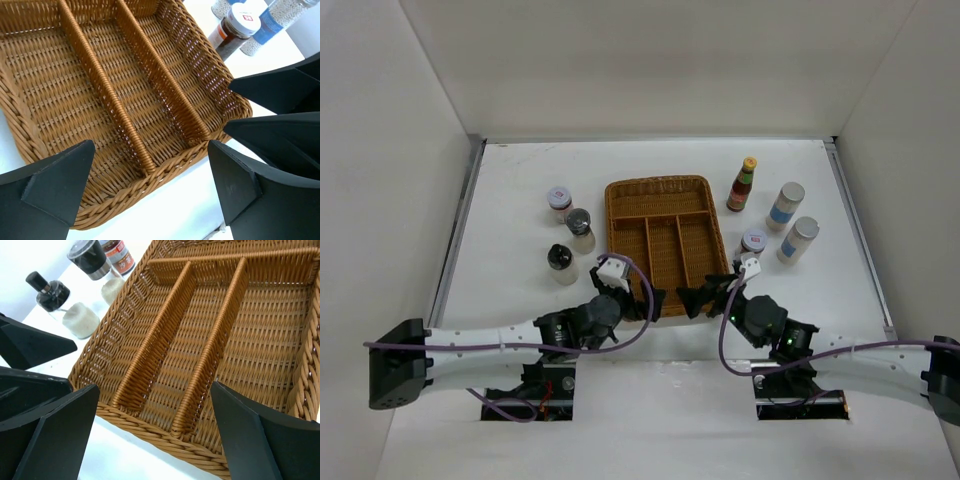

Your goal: Organize the condiment bottles

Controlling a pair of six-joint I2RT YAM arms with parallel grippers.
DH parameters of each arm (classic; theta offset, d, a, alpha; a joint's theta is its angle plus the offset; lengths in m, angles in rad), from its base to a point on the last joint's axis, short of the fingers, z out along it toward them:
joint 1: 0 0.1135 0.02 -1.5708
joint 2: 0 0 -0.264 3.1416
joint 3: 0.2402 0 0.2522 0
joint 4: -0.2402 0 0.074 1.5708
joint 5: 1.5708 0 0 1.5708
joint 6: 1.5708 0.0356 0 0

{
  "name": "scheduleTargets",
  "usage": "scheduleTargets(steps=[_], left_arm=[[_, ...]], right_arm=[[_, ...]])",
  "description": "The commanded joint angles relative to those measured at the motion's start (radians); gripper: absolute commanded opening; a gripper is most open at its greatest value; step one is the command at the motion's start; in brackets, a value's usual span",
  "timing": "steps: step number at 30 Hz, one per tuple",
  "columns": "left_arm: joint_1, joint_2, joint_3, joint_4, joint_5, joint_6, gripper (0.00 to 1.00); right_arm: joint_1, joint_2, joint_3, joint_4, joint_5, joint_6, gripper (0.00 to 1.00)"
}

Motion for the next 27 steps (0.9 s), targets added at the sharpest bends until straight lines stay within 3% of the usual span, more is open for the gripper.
scheduleTargets(steps=[1,11,12,15,16,18,19,22,24,27], left_arm=[[0.044,-0.061,0.028,0.012,0.013,0.016,1.00],[0.205,-0.040,0.215,0.029,-0.025,0.183,1.00],[0.231,-0.031,0.238,0.037,-0.051,0.197,1.00],[0.348,0.012,0.329,0.029,-0.059,0.205,1.00],[0.385,0.029,0.364,0.017,-0.033,0.205,0.91],[0.460,0.068,0.434,-0.023,-0.021,0.199,0.50],[0.495,0.089,0.474,-0.065,-0.032,0.193,0.37],[0.583,0.161,0.598,-0.225,-0.052,0.184,0.32],[0.639,0.196,0.649,-0.314,-0.035,0.153,0.40],[0.722,0.250,0.666,-0.383,-0.006,0.141,0.65]], right_arm=[[-0.002,-0.010,0.012,0.055,0.029,0.008,1.00],[-0.004,0.005,0.046,0.030,0.029,0.013,1.00],[-0.004,-0.001,0.067,0.020,0.023,0.002,0.91],[-0.005,0.004,0.180,-0.069,0.024,-0.014,0.40],[-0.014,0.020,0.229,-0.110,0.021,-0.012,0.30],[-0.048,0.066,0.323,-0.181,0.020,-0.015,0.20],[-0.063,0.094,0.372,-0.216,0.012,-0.017,0.19],[-0.089,0.161,0.437,-0.235,-0.025,-0.038,0.23],[-0.088,0.185,0.400,-0.145,-0.031,-0.040,0.37],[-0.073,0.197,0.314,0.001,-0.049,-0.055,0.60]])
